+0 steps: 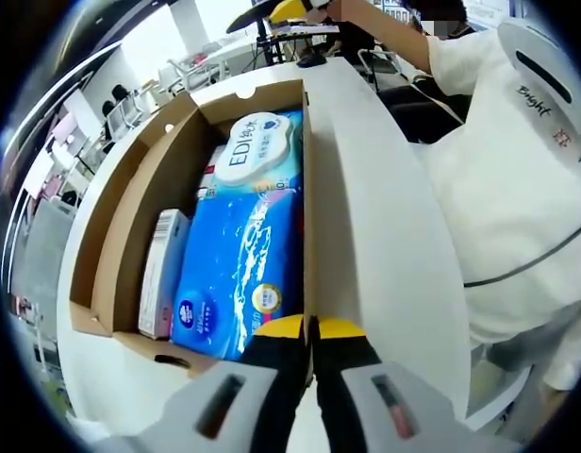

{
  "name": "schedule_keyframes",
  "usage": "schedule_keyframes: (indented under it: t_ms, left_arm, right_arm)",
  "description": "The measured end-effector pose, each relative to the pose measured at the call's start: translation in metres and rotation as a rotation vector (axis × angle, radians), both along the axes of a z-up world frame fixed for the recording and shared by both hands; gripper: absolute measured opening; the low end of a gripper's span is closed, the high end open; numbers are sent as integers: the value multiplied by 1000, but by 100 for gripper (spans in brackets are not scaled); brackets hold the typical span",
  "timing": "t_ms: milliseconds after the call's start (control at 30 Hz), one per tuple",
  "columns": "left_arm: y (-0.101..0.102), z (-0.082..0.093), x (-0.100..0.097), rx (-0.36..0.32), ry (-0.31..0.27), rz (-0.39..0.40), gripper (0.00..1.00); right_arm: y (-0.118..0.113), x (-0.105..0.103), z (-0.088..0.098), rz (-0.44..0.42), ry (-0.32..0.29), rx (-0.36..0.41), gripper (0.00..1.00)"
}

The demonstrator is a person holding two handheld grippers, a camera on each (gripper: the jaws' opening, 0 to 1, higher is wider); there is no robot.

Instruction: Operate the shoe box by opening the lid, removing the specified soft item, and placing it in the target area until the item is outside and the box remains undamaged.

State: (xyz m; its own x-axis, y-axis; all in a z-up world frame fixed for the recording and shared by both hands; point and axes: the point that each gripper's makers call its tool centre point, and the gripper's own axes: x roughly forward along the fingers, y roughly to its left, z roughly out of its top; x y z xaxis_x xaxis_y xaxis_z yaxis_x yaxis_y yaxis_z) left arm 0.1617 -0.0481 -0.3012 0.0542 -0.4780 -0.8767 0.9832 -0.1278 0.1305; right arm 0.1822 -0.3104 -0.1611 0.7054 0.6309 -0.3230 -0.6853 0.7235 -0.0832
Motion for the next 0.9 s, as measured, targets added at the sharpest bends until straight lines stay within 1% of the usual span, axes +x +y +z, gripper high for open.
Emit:
schedule_keyframes:
  t_ms: [33,67,100,133,167,233,267,300,367,400,500,533,567,600,667,733,767,800,833,900]
  left_arm:
    - [0,0,0,0,0,-1,2]
    - [0,0,0,0,-1,-2,2]
    - [0,0,0,-1,-2,-4,2]
    - [0,0,0,-1,-1,-1,2]
    - [0,0,-1,-1,-1,-2,2]
    - [0,0,-1,-1,-1,-2,2]
    - [0,0,-1,-1,-1,-3,2]
    - [0,0,-1,-1,-1,-3,2]
    - [1,0,-1,0,-1,-2,2]
    - [1,0,-1,-1,-2,-3,2]
    - [1,0,-1,0,-2,-2,2]
    - [1,0,-1,-1,-2,-2,2]
    - [1,0,-2,-1,-2,-2,2]
    - [1,0,-2,0,-2,-2,2]
    - [1,0,-2,0,-2,-2,2]
    - [1,0,-1,0,-2,-2,2]
    - [1,0,-1,0,-1,-2,2]
    - [1,0,-1,1,-2,-2,2]
    - [1,0,-1,0,-2,-2,2]
    - [1,0,-1,-1,-3,-2,2]
  right_arm:
    - [-2,2,0,-13,-8,-25,52]
    - [-3,3,-1,-17,-8,-34,48]
    - [-2,4,1,-24,-11,-29,46]
    - [-2,6,3,-27,1,-13,46]
    - [-1,6,5,-22,7,4,49]
    - [4,5,6,-15,44,46,56]
    - [7,5,9,-2,43,54,58]
    - [9,5,11,6,37,60,60]
    - [13,4,11,12,53,57,59]
    - [16,2,10,28,54,39,58]
    - [21,0,11,40,47,4,58]
    - [21,1,11,29,43,-15,62]
    - [19,4,14,20,17,-42,65]
    - [20,4,14,28,12,-73,65]
    - [23,4,17,24,23,-77,65]
    - [26,5,20,41,20,-86,64]
    - [29,6,21,55,26,-103,63]
    - [32,9,23,62,28,-111,62]
    - [37,10,22,93,22,-137,59]
    - [44,14,23,105,25,-145,56]
